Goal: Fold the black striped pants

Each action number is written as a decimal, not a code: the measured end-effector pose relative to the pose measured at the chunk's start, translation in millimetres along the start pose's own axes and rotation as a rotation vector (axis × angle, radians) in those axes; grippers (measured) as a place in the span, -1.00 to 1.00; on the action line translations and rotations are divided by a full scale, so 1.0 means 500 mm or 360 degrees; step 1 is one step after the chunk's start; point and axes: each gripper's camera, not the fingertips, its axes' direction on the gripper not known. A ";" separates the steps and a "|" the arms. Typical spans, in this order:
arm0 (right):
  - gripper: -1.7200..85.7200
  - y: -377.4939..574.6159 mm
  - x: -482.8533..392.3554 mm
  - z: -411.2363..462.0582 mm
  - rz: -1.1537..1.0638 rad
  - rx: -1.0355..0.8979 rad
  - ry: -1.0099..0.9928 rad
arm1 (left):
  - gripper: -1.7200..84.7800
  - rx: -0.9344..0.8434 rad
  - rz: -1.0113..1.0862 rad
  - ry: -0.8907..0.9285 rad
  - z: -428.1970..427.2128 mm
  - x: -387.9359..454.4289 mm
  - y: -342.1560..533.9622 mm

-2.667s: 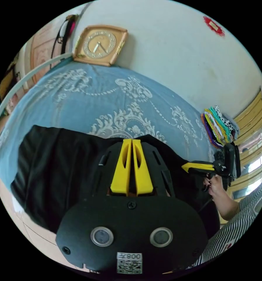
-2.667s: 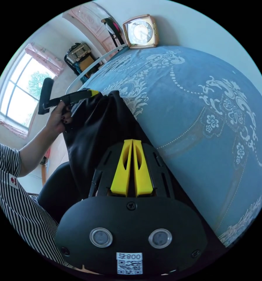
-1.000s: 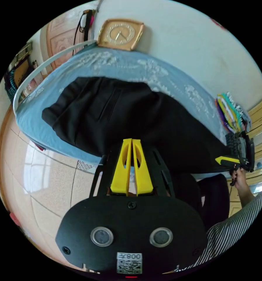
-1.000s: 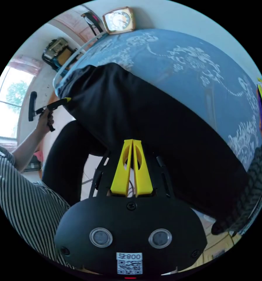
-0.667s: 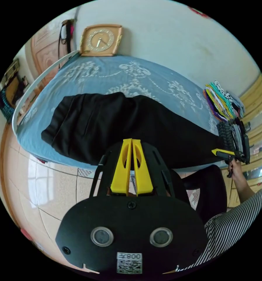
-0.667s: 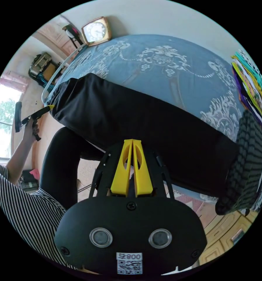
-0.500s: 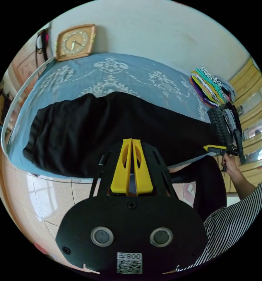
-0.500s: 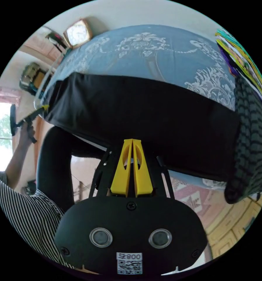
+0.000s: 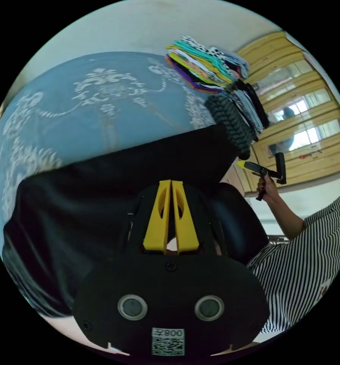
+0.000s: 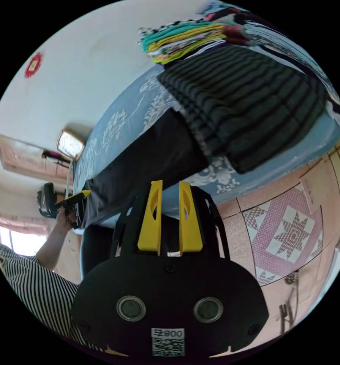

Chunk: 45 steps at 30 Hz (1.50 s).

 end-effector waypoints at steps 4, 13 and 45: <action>-0.73 0.039 0.106 -0.002 0.0140 0.0132 -0.0013 | -0.83 -0.0117 0.0265 0.0116 0.156 0.104 -0.204; -0.70 0.092 0.257 0.062 0.0238 0.0132 -0.0116 | -0.75 -0.0329 0.0685 0.0057 0.420 0.313 -0.555; -0.76 0.176 0.370 0.108 0.0178 0.0118 0.0039 | -0.84 -0.0580 0.0830 -0.0039 0.781 0.554 -0.899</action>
